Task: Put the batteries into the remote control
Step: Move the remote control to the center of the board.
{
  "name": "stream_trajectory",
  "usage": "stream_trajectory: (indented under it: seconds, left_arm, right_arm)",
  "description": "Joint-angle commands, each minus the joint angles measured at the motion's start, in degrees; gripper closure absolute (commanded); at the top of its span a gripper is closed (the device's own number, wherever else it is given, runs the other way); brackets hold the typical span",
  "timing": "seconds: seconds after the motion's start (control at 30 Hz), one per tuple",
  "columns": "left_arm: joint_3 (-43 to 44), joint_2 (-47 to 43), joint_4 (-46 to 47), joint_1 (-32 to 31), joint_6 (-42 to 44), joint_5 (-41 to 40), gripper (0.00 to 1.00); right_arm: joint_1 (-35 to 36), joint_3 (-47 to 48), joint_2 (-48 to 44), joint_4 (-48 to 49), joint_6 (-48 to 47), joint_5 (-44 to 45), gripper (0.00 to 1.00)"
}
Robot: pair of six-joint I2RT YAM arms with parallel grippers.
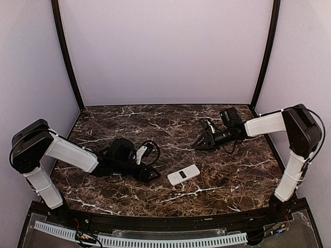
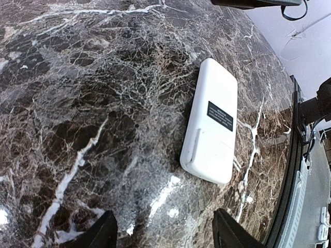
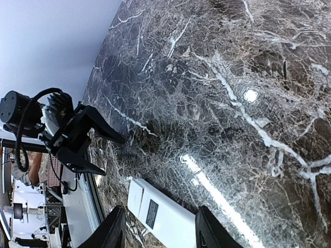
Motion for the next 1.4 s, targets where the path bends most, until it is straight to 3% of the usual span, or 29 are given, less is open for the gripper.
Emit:
stream_trajectory:
  seconds: [0.0,0.47,1.0,1.37]
  left_arm:
    - [-2.08,-3.65,2.28,-0.26,-1.39,-0.72,0.36]
    - [-3.19,-4.02,1.75,-0.4,-1.75,-1.07,0.36]
    - [-1.92,-0.37,4.55,-0.37,-4.02,0.88,0.41]
    - [0.83,2.59,5.87,-0.42,-5.45,3.45,0.43]
  right_arm:
    - [2.17,3.57,4.58,-2.07,-2.33,-0.78,0.55]
    - [4.63,6.19,13.5,-5.32,-6.02,-0.23,0.57]
    - [6.31,-11.03,2.8,-2.14,-3.76,-2.19,0.59]
    - [10.54,-12.95,0.33,-3.22,-3.65,-4.0,0.61]
